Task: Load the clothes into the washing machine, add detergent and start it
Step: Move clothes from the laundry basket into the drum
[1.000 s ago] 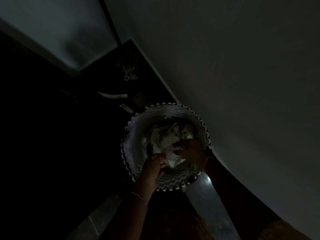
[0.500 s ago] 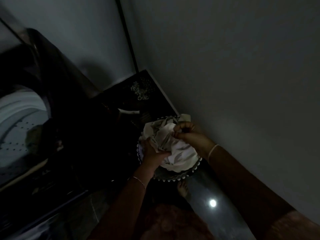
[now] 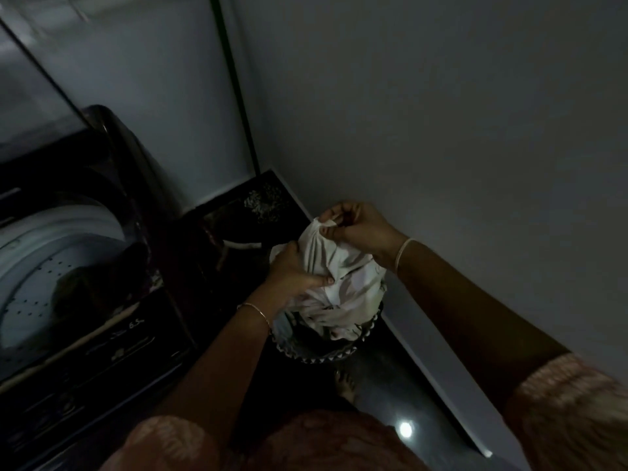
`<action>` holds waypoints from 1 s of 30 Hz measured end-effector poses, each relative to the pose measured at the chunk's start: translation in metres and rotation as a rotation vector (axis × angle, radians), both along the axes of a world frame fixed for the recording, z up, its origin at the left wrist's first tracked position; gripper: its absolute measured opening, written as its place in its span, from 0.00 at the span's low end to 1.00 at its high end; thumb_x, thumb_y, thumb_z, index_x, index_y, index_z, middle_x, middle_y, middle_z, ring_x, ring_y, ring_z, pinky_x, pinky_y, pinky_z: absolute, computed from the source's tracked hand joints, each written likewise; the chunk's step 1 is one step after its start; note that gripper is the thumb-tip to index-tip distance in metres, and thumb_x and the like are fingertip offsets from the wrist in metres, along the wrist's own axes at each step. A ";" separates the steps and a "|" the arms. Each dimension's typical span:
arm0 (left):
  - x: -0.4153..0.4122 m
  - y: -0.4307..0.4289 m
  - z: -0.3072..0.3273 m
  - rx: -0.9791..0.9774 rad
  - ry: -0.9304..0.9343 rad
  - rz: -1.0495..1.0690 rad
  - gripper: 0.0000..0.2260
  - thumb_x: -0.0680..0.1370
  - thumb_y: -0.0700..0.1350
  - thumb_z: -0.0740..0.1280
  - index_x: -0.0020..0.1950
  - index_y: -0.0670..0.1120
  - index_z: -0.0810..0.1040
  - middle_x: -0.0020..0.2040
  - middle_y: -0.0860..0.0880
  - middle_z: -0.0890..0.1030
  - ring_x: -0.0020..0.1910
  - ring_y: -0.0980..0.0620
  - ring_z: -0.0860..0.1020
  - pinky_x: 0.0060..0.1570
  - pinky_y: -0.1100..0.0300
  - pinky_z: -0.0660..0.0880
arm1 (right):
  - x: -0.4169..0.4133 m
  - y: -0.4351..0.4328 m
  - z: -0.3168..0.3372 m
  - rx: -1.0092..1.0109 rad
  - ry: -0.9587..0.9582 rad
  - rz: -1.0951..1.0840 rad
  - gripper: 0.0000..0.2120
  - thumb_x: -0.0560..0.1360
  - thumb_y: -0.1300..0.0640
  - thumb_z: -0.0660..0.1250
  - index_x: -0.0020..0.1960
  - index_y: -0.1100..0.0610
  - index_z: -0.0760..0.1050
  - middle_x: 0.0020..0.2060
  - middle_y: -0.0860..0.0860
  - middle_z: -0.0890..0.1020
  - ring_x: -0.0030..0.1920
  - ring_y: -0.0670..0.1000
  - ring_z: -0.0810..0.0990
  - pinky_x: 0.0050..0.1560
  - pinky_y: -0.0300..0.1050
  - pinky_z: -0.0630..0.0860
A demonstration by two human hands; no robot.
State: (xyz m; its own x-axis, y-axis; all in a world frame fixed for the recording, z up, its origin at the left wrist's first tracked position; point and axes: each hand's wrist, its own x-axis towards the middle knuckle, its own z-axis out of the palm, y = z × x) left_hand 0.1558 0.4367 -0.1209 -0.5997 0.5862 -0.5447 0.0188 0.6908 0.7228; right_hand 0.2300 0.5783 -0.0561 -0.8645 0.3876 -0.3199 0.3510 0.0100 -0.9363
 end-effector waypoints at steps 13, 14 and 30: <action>-0.017 0.007 0.067 0.226 0.018 -0.159 0.39 0.64 0.45 0.81 0.72 0.47 0.68 0.68 0.49 0.74 0.67 0.51 0.72 0.68 0.55 0.69 | -0.019 -0.016 0.089 -0.152 0.192 -0.044 0.09 0.72 0.70 0.69 0.42 0.56 0.76 0.22 0.46 0.72 0.25 0.43 0.69 0.29 0.36 0.69; -0.018 0.008 0.068 0.239 0.007 -0.099 0.37 0.64 0.45 0.80 0.71 0.46 0.70 0.68 0.48 0.75 0.66 0.49 0.73 0.67 0.53 0.70 | -0.020 -0.018 0.094 -0.171 0.214 -0.037 0.09 0.72 0.71 0.68 0.43 0.58 0.76 0.20 0.44 0.72 0.22 0.41 0.69 0.27 0.34 0.69; -0.023 0.009 0.098 0.438 -0.041 0.379 0.12 0.75 0.41 0.68 0.57 0.43 0.79 0.55 0.45 0.81 0.55 0.43 0.79 0.60 0.46 0.76 | -0.026 -0.022 0.116 -0.173 0.251 -0.198 0.10 0.72 0.65 0.71 0.54 0.61 0.77 0.39 0.52 0.81 0.37 0.45 0.80 0.41 0.38 0.78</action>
